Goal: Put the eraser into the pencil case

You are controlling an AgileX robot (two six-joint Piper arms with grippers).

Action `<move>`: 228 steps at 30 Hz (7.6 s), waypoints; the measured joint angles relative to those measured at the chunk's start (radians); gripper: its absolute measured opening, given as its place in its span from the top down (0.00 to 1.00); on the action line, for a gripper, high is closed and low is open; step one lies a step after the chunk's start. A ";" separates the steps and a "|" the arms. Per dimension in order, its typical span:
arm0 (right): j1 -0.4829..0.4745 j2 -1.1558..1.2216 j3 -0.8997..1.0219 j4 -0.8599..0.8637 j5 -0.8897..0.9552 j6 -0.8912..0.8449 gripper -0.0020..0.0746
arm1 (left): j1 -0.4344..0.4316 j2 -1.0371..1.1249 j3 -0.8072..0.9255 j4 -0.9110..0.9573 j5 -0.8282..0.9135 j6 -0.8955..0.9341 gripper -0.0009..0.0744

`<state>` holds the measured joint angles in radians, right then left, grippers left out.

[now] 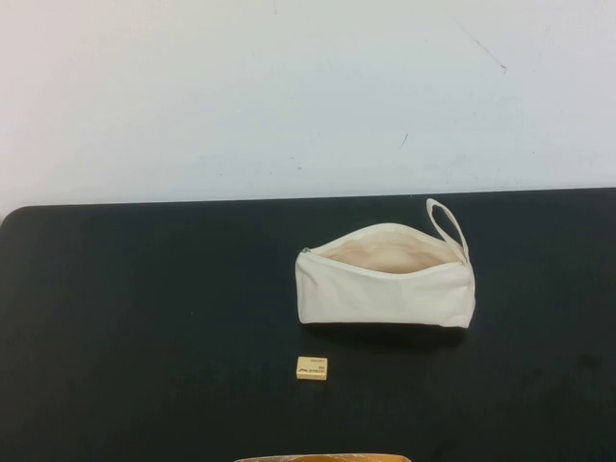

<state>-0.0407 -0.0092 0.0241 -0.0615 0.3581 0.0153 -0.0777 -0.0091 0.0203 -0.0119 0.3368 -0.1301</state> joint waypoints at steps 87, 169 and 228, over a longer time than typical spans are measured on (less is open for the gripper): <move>0.000 0.000 0.000 0.000 0.000 0.000 0.98 | 0.000 0.885 -0.855 -0.462 0.609 0.246 0.99; 0.000 0.000 0.000 0.000 0.000 0.000 0.98 | -0.508 2.075 -1.490 -0.057 0.467 -0.085 0.50; 0.000 0.000 0.000 0.000 0.000 0.000 0.98 | -0.508 2.193 -1.971 -0.173 0.522 0.049 0.15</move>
<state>-0.0407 -0.0092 0.0241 -0.0615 0.3581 0.0153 -0.5852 2.1836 -1.9509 -0.1845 0.8588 -0.0815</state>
